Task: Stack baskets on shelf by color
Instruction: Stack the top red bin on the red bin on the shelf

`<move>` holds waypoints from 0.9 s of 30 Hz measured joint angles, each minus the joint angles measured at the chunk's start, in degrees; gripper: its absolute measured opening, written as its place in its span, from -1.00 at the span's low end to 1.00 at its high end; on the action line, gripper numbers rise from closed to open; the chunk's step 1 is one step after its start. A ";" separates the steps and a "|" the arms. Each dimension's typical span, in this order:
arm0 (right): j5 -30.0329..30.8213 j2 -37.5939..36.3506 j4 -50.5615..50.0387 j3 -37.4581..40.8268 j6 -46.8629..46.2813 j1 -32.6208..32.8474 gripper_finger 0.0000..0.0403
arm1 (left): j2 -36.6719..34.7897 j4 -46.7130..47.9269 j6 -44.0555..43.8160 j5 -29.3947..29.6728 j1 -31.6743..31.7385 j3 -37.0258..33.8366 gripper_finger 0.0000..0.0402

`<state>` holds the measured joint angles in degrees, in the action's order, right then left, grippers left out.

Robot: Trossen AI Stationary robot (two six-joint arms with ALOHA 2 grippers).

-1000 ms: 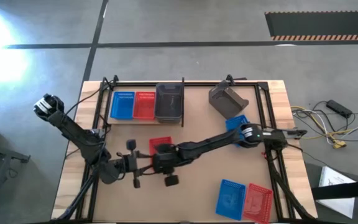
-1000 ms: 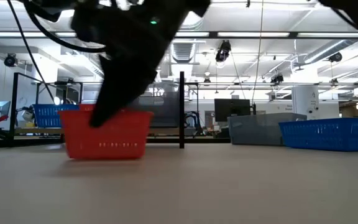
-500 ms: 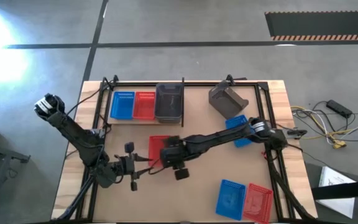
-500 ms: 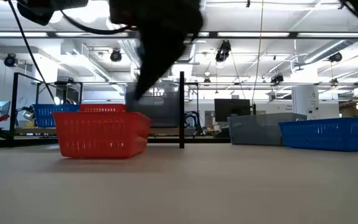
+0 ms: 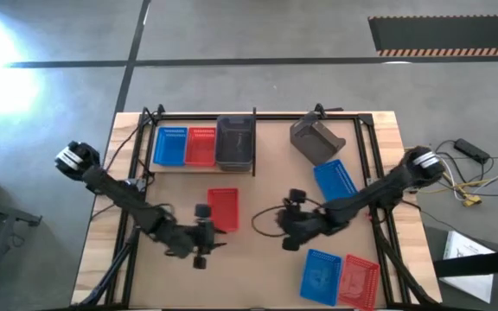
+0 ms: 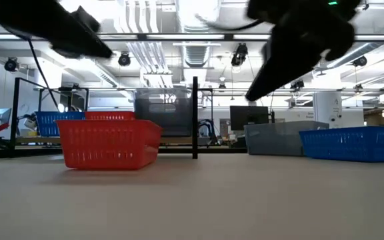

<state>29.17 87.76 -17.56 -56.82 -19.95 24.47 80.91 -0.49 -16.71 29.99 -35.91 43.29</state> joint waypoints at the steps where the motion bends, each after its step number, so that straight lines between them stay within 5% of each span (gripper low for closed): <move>1: 1.57 -1.56 3.18 2.63 -0.21 0.83 -0.62 | 1.39 3.56 -0.17 -2.56 1.59 2.33 -0.36; 7: 5.53 -6.69 18.40 14.34 -0.91 2.44 -0.68 | 9.73 29.60 -1.01 -12.38 9.19 17.16 -0.32; 12: 5.41 -7.48 21.33 18.56 -3.44 2.95 -0.71 | 15.92 35.96 -2.12 -24.99 13.10 22.48 -0.17; 27: 5.40 -4.83 23.00 19.68 -3.10 5.05 -0.71 | 16.58 46.01 -3.57 -22.72 14.13 29.14 -0.42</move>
<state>34.57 82.94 5.44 -37.15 -23.05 29.52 97.49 45.52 -20.29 7.26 -21.78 72.43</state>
